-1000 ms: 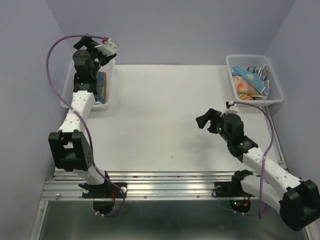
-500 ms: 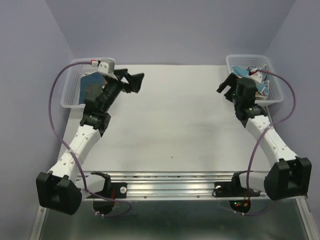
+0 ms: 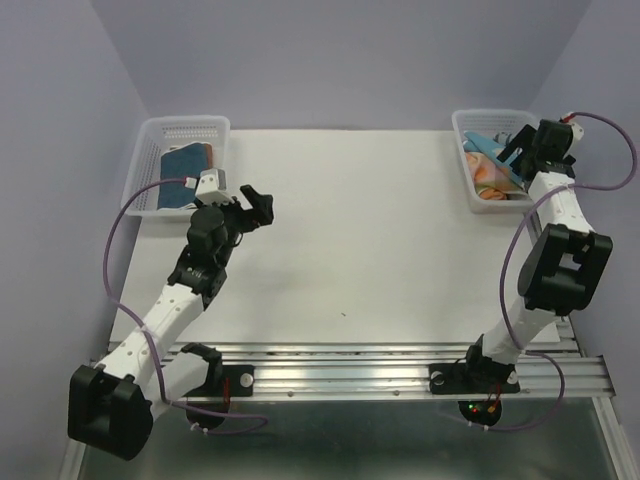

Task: Fold and stack the towels
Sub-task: Grab crumpled towel

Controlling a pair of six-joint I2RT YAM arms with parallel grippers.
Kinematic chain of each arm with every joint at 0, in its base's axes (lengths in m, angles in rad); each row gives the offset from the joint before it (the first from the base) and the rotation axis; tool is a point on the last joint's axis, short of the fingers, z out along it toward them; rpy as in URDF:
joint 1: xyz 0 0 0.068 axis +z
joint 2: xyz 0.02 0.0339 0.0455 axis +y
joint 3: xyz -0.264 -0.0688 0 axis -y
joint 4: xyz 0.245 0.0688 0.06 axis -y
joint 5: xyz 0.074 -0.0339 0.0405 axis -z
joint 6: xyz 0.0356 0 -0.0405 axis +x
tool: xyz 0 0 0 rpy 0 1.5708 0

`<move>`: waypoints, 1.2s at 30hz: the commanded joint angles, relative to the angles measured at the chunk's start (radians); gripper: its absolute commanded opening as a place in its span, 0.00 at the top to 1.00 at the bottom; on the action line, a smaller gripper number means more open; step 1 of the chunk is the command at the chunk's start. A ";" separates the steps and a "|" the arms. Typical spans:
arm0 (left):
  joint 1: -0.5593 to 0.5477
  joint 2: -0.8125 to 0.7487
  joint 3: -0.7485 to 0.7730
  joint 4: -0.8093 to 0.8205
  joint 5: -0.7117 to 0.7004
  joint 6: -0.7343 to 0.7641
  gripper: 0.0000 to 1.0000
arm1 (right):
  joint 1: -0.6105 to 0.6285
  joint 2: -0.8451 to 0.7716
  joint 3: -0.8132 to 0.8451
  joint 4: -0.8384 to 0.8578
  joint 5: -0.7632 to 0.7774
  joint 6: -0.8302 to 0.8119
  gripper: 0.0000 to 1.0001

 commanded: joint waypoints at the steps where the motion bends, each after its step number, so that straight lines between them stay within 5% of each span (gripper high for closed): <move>1: 0.001 -0.069 -0.015 0.066 -0.116 -0.042 0.01 | -0.003 0.104 0.137 -0.021 0.010 -0.061 0.00; 9: 0.001 -0.016 -0.012 0.043 -0.205 -0.039 0.01 | -0.003 0.273 0.274 -0.001 0.010 -0.070 0.04; 14: 0.001 0.050 0.032 -0.009 -0.203 -0.029 0.01 | -0.003 0.260 0.238 0.088 -0.026 -0.070 0.48; 26: 0.001 0.058 0.040 -0.029 -0.217 -0.033 0.01 | -0.003 0.102 0.180 0.154 -0.072 -0.109 0.99; 36: 0.001 -0.090 0.006 -0.072 -0.165 -0.092 0.01 | 0.040 -0.154 0.171 0.125 -0.202 -0.107 0.97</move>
